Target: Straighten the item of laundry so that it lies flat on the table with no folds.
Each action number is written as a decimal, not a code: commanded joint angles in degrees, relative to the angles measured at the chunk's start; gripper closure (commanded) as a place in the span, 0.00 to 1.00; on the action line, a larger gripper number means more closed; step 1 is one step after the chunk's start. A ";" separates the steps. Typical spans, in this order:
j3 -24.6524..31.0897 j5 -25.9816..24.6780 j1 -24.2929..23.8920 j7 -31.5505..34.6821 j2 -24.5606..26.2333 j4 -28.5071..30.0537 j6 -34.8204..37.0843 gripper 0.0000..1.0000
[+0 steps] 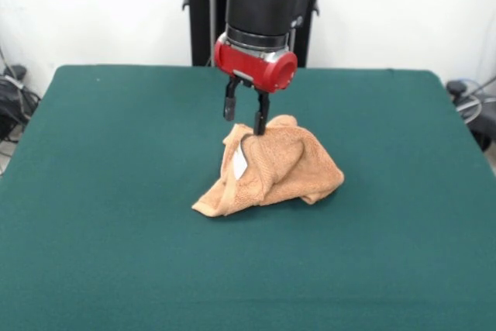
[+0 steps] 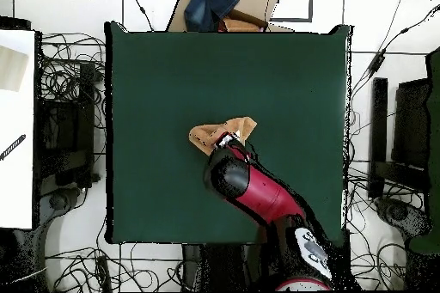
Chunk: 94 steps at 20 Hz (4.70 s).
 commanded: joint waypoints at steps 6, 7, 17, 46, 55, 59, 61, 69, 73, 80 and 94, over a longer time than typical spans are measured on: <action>5.72 -1.35 -1.27 9.21 0.08 0.50 1.93 0.00; 5.74 -1.42 -1.29 9.16 -0.11 0.58 1.96 0.00; 5.01 -1.39 -0.28 9.02 -0.89 0.84 2.45 0.00; 0.78 1.54 5.27 10.03 -1.84 -1.06 7.92 0.00; 1.63 0.80 3.97 9.33 -1.40 -1.02 7.70 0.00; 5.44 -0.64 -0.23 8.28 0.68 -0.69 5.19 0.00; 5.72 -0.84 -0.63 7.93 1.99 -1.58 4.77 0.00; 4.10 -0.13 1.25 8.50 2.47 -2.81 5.86 0.00; 1.82 0.59 3.36 9.12 0.52 -2.53 7.99 0.00; -0.80 1.38 5.57 9.81 -1.87 -2.47 11.36 0.00; -0.31 0.77 4.54 8.92 0.69 -5.95 13.13 0.00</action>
